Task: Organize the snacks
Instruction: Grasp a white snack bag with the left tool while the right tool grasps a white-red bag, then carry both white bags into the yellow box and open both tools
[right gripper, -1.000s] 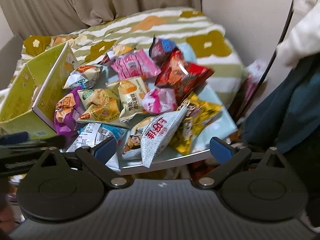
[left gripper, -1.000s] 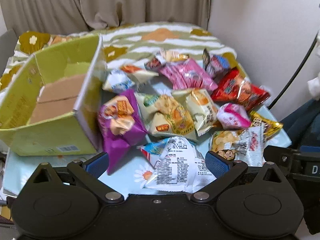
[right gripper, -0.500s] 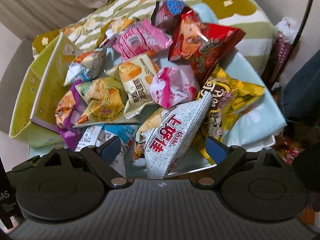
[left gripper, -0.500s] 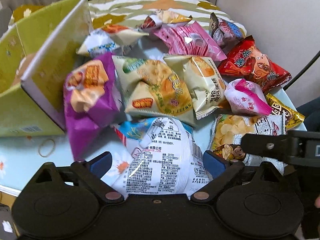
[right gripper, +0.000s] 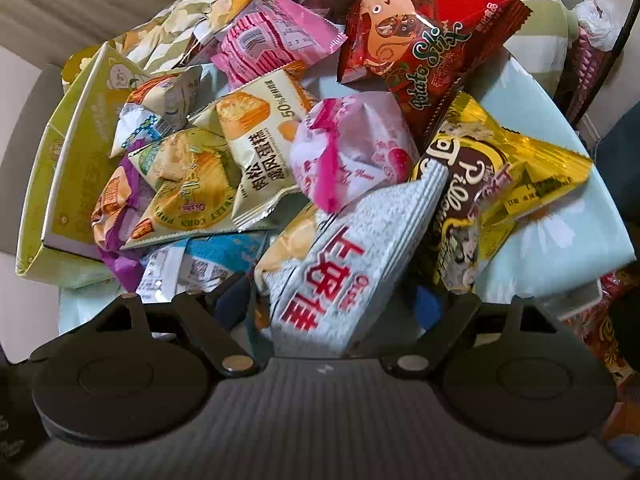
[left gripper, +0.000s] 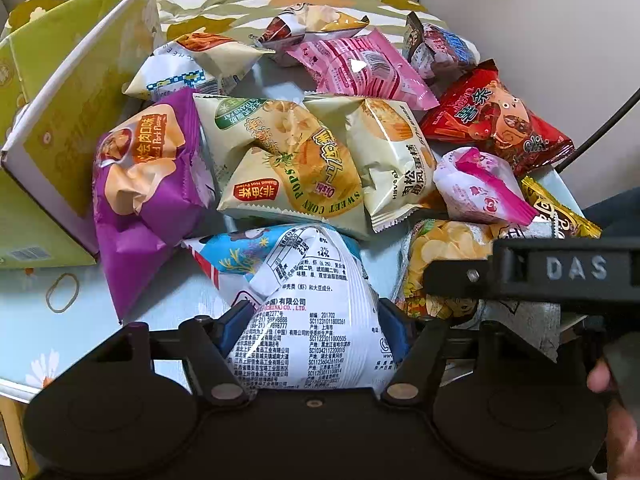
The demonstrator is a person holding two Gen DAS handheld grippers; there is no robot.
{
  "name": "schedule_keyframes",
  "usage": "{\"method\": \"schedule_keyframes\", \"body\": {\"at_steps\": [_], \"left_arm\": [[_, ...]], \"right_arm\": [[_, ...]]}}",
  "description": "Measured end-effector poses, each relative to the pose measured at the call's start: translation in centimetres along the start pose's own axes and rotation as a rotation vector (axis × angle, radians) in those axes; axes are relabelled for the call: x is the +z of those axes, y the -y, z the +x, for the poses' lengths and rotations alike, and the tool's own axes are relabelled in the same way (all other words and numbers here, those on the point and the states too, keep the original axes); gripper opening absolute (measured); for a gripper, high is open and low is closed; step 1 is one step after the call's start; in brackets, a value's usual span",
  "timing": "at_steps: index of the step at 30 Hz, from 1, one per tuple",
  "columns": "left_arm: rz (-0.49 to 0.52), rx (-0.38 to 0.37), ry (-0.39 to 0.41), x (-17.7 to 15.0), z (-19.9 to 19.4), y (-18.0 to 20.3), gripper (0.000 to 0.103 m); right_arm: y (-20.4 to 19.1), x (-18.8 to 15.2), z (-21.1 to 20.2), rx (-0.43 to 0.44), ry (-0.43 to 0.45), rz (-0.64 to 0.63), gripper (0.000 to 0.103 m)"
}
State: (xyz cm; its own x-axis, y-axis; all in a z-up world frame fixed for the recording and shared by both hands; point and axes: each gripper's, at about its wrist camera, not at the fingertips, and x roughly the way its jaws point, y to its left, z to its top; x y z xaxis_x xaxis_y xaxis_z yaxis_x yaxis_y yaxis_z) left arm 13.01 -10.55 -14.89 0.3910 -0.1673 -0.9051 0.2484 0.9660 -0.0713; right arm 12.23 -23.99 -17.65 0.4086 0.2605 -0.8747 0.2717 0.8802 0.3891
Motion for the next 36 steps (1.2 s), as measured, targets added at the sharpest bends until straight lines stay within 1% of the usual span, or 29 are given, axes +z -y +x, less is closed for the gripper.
{"method": "schedule_keyframes", "body": {"at_steps": [3, 5, 7, 8, 13, 14, 22, 28, 31, 36], "left_arm": [[-0.001, -0.003, -0.001, 0.0, -0.1, 0.0, 0.070], [0.002, -0.002, -0.001, -0.2, -0.3, -0.1, 0.070], [0.011, -0.001, -0.002, -0.2, -0.5, 0.0, 0.070], [0.018, 0.001, 0.001, -0.2, -0.6, 0.0, 0.070], [0.044, 0.008, 0.022, -0.4, -1.2, 0.2, 0.070], [0.047, 0.008, 0.026, -0.6, -1.3, 0.2, 0.070], [0.055, 0.017, 0.071, -1.8, -3.7, -0.1, 0.070], [0.053, 0.019, 0.116, -2.5, -6.1, -0.5, 0.070], [0.042, 0.021, 0.152, -2.8, -7.8, -1.0, 0.070], [0.006, 0.053, 0.242, -2.3, -11.2, -2.3, 0.070]], "right_arm": [[0.0, 0.4, 0.4, 0.005, -0.007, -0.002, 0.093], [-0.1, 0.6, 0.7, 0.001, -0.016, -0.012, 0.088], [-0.2, 0.7, 0.9, 0.000, -0.020, -0.021, 0.085], [-0.3, 0.6, 0.9, -0.002, -0.021, -0.032, 0.080], [-0.7, 0.2, 0.3, 0.003, -0.006, -0.045, 0.077], [-0.8, 0.1, 0.1, 0.004, 0.001, -0.045, 0.075], [-1.8, -0.9, -1.6, 0.014, 0.034, -0.057, 0.074], [-2.7, -2.0, -3.6, 0.020, 0.074, -0.071, 0.074], [-3.5, -2.5, -4.9, 0.030, 0.097, -0.084, 0.074], [-5.7, -2.4, -7.4, 0.070, 0.155, -0.134, 0.074]]}}
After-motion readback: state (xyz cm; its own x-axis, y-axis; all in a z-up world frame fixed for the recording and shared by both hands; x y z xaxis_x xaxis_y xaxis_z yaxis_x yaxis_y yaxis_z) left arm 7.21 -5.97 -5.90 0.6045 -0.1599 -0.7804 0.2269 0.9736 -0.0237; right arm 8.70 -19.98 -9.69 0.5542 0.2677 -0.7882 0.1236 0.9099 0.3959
